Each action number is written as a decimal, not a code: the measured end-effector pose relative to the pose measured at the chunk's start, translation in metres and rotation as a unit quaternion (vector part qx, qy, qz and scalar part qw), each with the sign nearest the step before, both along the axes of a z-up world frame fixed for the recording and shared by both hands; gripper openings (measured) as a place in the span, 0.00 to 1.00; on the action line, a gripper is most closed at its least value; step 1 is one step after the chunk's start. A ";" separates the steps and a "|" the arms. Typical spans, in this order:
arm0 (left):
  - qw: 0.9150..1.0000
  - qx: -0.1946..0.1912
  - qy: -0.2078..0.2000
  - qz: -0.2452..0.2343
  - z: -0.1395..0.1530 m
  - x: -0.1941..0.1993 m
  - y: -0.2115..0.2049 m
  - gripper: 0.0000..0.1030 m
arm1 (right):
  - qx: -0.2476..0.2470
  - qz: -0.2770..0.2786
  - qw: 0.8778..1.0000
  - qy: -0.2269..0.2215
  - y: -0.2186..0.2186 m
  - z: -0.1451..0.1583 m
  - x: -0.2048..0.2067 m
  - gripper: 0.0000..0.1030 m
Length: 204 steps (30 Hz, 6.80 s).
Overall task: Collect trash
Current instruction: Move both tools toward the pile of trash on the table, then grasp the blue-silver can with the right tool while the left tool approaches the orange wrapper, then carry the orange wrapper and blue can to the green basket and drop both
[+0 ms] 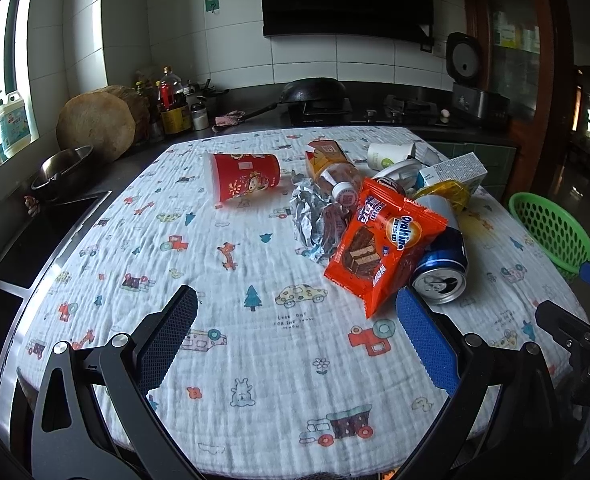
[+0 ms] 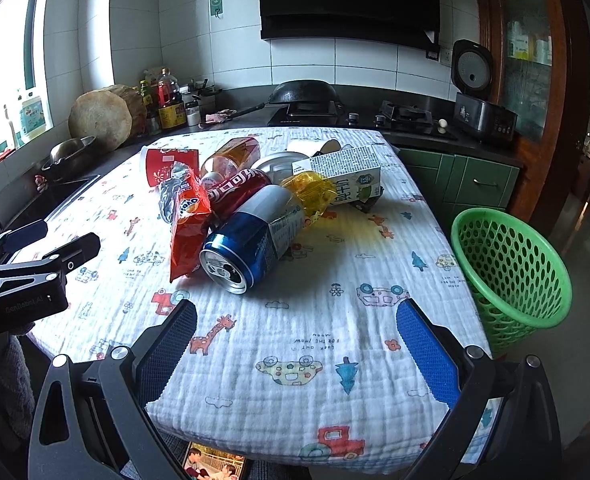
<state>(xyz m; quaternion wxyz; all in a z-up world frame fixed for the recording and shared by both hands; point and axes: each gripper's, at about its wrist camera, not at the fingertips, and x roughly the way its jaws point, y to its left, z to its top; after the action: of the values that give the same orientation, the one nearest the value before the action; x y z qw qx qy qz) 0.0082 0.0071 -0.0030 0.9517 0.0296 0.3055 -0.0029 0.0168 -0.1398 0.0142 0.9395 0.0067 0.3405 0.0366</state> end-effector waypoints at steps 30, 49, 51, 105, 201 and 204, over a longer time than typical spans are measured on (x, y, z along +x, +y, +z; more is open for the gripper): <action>1.000 0.002 0.004 0.012 -0.001 0.023 0.020 0.95 | 0.001 0.025 0.999 0.032 0.009 -0.003 0.054 0.94; 1.000 0.006 0.009 -0.004 -0.009 0.040 0.027 0.95 | 0.103 0.007 0.987 0.124 -0.004 -0.016 0.145 0.91; 1.000 0.006 0.010 -0.006 -0.010 0.041 0.028 0.95 | 0.115 0.004 0.984 0.136 -0.005 -0.020 0.154 0.86; 0.979 0.024 0.059 -0.194 -0.035 0.088 -0.019 0.95 | 0.288 0.020 0.934 0.212 -0.038 -0.047 0.168 0.69; 0.940 -0.023 0.081 -0.331 0.022 0.169 -0.239 0.91 | 0.138 -0.283 0.930 0.190 -0.373 -0.086 0.138 0.69; 0.948 -0.031 0.075 -0.308 0.026 0.168 -0.209 0.91 | 0.126 -0.281 0.927 0.214 -0.373 -0.101 0.150 0.73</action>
<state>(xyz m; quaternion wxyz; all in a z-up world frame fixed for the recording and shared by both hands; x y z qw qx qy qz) 0.1766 -0.2020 0.0232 0.8794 0.0922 0.3517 -0.3073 0.1670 -0.5127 -0.0865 0.8074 0.2280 0.5106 -0.1883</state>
